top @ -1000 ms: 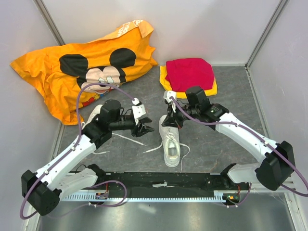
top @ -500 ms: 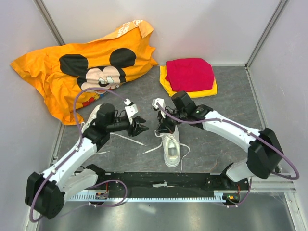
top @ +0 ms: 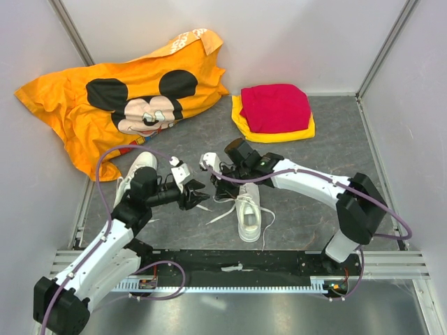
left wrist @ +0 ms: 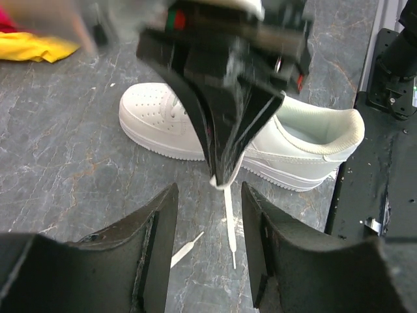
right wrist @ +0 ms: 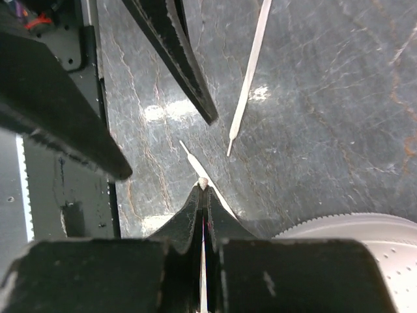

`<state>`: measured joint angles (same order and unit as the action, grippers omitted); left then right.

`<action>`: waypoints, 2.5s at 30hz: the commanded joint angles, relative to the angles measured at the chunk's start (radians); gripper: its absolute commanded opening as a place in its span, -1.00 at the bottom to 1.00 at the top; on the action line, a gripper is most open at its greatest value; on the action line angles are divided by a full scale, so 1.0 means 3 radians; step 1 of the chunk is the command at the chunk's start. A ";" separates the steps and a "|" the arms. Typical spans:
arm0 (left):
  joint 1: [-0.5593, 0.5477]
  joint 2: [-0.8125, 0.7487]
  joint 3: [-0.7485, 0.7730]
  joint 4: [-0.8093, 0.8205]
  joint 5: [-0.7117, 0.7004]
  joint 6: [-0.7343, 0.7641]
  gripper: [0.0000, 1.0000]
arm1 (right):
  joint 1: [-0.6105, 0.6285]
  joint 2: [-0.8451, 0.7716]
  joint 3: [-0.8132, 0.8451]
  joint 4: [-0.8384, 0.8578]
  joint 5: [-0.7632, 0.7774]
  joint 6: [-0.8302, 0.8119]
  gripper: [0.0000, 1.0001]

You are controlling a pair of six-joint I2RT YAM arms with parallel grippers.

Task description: Tie the shoes

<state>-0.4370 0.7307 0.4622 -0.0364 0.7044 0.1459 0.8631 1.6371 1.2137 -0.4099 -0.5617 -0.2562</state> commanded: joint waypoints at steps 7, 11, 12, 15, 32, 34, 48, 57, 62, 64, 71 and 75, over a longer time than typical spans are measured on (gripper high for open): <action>0.0020 0.0202 0.0182 -0.0001 -0.0139 -0.0087 0.04 | 0.0104 0.0280 0.0606 -0.0295 0.0175 -0.0143 -0.15; 0.0020 0.0320 0.0270 -0.0052 0.0039 -0.0032 0.05 | -0.0043 0.0112 0.0858 -0.0525 0.0124 -0.0194 0.32; 0.0020 0.0336 0.0285 -0.0068 0.0091 0.0019 0.06 | -0.0100 0.0061 0.0863 -0.0566 0.0083 -0.0199 0.37; 0.0025 0.0371 0.0366 -0.0185 0.0137 0.0209 0.06 | -0.0366 -0.0241 0.0695 -0.0740 -0.0111 -0.0317 0.58; 0.0020 0.0801 0.0684 -0.0451 0.0653 0.0791 0.02 | -0.1000 -0.1315 -0.1121 -0.0648 -0.0576 -0.1160 0.11; 0.0015 0.0862 0.0719 -0.0558 0.0705 0.0955 0.01 | -0.1021 -0.1315 -0.1187 -0.0618 -0.0613 -0.1191 0.10; 0.0020 0.1000 0.0750 -0.0503 0.0710 0.0971 0.01 | -0.1057 -0.1244 -0.1315 -0.0495 -0.0695 -0.1151 -0.07; 0.0020 0.1062 0.0781 -0.0477 0.0720 0.0981 0.00 | -0.1057 -0.1192 -0.1300 -0.0474 -0.0725 -0.1115 -0.59; 0.0020 0.1046 0.0750 -0.0477 0.0710 0.1002 -0.01 | -0.1057 -0.1346 -0.1249 -0.0592 -0.0730 -0.1048 -0.89; 0.0020 0.1031 0.0745 -0.0457 0.0684 0.1012 -0.02 | -0.1057 -0.1412 -0.1208 -0.0607 -0.0725 -0.0962 -1.00; -0.0062 0.0709 0.0409 0.0105 0.0378 0.0731 0.03 | -0.1057 -0.1550 -0.1105 -0.0429 -0.0807 -0.0415 -1.00; -0.0348 0.0546 0.0178 0.0601 -0.0122 0.0608 0.08 | -0.1057 -0.1607 -0.1177 -0.0092 -0.0817 -0.0016 -1.00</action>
<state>-0.4702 0.9379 0.5743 -0.0475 0.8097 0.3828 0.5491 1.1831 0.8413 -0.5529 -0.7673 -0.3981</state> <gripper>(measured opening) 0.527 0.007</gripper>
